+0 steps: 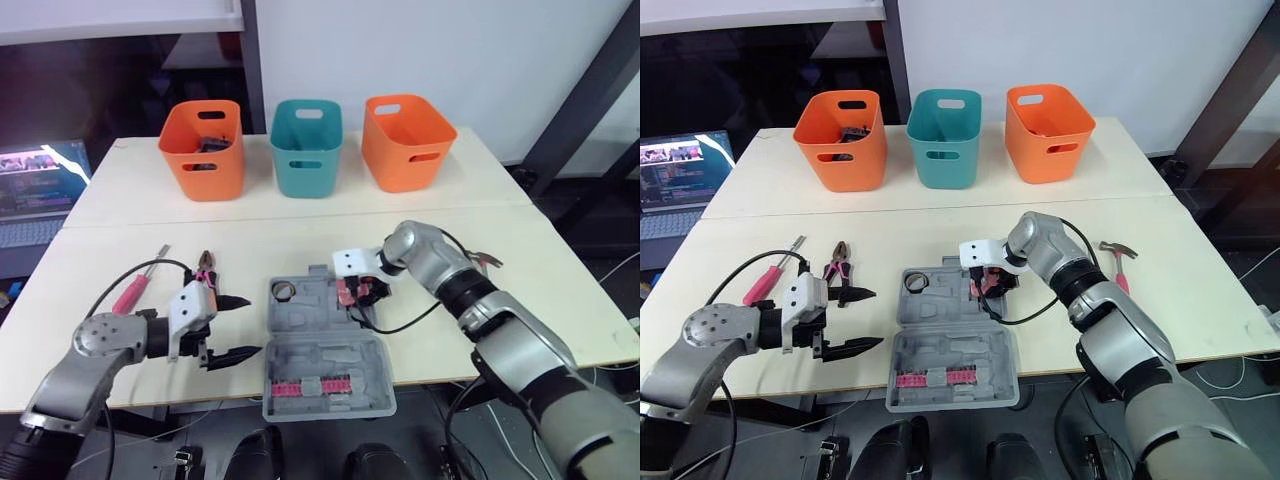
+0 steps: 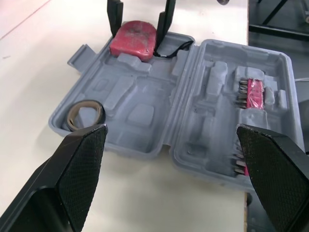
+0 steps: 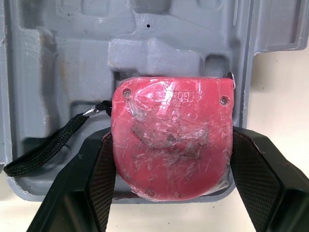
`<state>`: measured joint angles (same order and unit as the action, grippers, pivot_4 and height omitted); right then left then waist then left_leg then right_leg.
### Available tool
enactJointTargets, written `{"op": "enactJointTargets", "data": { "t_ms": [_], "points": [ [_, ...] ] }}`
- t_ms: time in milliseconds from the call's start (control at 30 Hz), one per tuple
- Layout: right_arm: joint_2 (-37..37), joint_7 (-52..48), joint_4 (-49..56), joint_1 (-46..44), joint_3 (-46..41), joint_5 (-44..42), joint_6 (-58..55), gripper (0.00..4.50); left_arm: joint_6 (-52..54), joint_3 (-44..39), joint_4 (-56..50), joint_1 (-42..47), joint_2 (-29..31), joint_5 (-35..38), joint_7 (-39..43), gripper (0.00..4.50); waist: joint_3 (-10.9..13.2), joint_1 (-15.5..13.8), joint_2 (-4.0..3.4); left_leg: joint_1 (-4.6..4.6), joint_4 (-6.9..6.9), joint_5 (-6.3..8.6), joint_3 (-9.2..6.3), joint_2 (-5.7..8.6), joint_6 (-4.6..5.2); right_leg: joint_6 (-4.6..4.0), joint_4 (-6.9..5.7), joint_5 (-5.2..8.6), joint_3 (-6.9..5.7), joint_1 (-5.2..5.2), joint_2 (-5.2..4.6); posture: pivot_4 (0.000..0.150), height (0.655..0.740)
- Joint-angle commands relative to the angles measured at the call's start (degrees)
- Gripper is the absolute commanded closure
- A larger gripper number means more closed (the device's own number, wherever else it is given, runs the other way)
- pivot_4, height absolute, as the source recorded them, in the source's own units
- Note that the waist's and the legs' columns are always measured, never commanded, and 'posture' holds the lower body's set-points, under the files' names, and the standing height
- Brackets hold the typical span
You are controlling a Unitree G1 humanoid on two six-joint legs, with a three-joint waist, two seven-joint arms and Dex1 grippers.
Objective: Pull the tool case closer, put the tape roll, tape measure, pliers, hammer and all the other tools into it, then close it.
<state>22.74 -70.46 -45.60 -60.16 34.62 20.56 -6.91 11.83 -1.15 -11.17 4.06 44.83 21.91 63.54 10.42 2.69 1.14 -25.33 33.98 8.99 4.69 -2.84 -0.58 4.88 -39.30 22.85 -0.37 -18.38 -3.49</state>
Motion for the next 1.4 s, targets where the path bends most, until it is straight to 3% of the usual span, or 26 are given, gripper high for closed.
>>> {"op": "enactJointTargets", "data": {
  "t_ms": [33, 133, 200, 267, 600, 767, 900, 1000, 1133, 1400],
  "points": [
    [-0.6, 1.1, -0.9, -1.4, -1.2, 0.6, 0.2, 1.59, -1.4, -2.6, -1.9, -2.3, 1.0, 1.0, 0.8, 0.0, 0.0, 0.2, 0.0, 0.0, -0.01, 0.0, 0.0, -0.01, 0.0, 0.0, 0.0, 0.0, 0.0, -0.01, 0.0, 0.15, 0.74],
    [-0.5, 1.7, -0.3, -1.5, -1.9, 0.6, -0.5, 1.59, -1.6, -3.1, -2.4, -3.1, 1.1, 1.2, 1.0, 0.0, 0.0, 0.0, 0.0, 0.0, -0.02, -0.01, 0.0, -0.01, -0.01, 0.0, 0.0, 0.0, 0.0, -0.01, 0.0, 0.15, 0.74],
    [0.1, 1.1, 2.1, -1.3, -2.3, 0.5, -1.2, 0.53, -1.7, -3.1, -2.5, -3.3, 1.1, 1.2, 1.2, 0.0, 0.0, 0.0, 0.0, 0.0, 0.0, -0.01, 0.0, -0.01, -0.02, 0.0, 0.0, 0.0, 0.0, 0.0, -0.01, 0.15, 0.74],
    [1.2, 0.3, 5.6, -0.8, -2.8, 0.3, -1.9, 0.03, -1.8, -3.0, -2.5, -3.3, 1.1, 1.1, 1.3, 0.0, 0.0, -0.1, -0.01, -0.01, 0.0, 0.0, 0.0, 0.0, -0.02, 0.0, 0.0, 0.0, 0.0, -0.02, -0.02, 0.15, 0.74],
    [9.2, -4.6, 29.7, 6.2, -7.7, -2.8, -11.7, 0.03, -1.5, -1.3, -1.0, -0.6, -0.1, 0.3, 1.9, 0.0, 0.0, -0.2, -0.01, -0.03, -0.03, 0.0, 0.0, 0.01, -0.02, 0.0, 0.01, 0.0, 0.0, -0.02, -0.05, 0.15, 0.74],
    [9.5, 0.8, 41.8, 15.1, -17.3, -10.4, -15.2, 0.03, -1.8, -0.5, -0.1, 0.6, -0.3, 0.1, 2.3, 0.0, 0.0, -0.2, 0.0, -0.04, -0.09, 0.0, 0.0, 0.0, -0.02, 0.0, 0.06, 0.0, -0.01, -0.03, -0.05, 0.15, 0.74],
    [8.6, 2.5, 44.0, 20.4, -21.2, -16.1, -18.6, 0.03, -1.9, -0.1, 0.7, 1.6, -0.6, 0.4, 2.8, 0.0, 0.0, -0.2, 0.0, -0.03, -0.07, 0.0, 0.0, 0.0, -0.02, 0.0, 0.07, 0.0, -0.01, 0.01, -0.05, 0.15, 0.74],
    [7.4, 3.9, 39.4, 20.1, -22.8, -19.0, -20.4, 0.87, -2.0, 0.2, 1.4, 2.7, -0.9, 0.3, 3.0, 0.0, 0.0, -0.1, 0.0, -0.04, -0.06, 0.0, 0.01, 0.0, -0.01, 0.0, 0.07, 0.0, 0.0, 0.0, -0.05, 0.15, 0.74],
    [6.4, 8.0, 33.5, 19.8, -22.6, -18.8, -16.6, 2.82, -2.0, 0.6, 2.2, 3.7, -1.2, 0.0, 3.2, 0.0, 0.0, -0.2, 0.01, -0.04, -0.07, 0.0, 0.01, 0.01, -0.01, 0.0, 0.07, 0.0, -0.01, -0.01, -0.04, 0.15, 0.74],
    [5.0, 12.3, 22.8, 19.8, -22.3, -18.5, -9.2, 2.82, -2.7, 1.2, 4.4, 5.5, -1.4, -0.6, 3.6, 0.0, 0.0, -0.2, 0.01, -0.04, -0.06, -0.01, 0.03, 0.01, 0.0, 0.0, 0.07, 0.0, 0.0, -0.02, -0.03, 0.15, 0.74]
  ]
}}
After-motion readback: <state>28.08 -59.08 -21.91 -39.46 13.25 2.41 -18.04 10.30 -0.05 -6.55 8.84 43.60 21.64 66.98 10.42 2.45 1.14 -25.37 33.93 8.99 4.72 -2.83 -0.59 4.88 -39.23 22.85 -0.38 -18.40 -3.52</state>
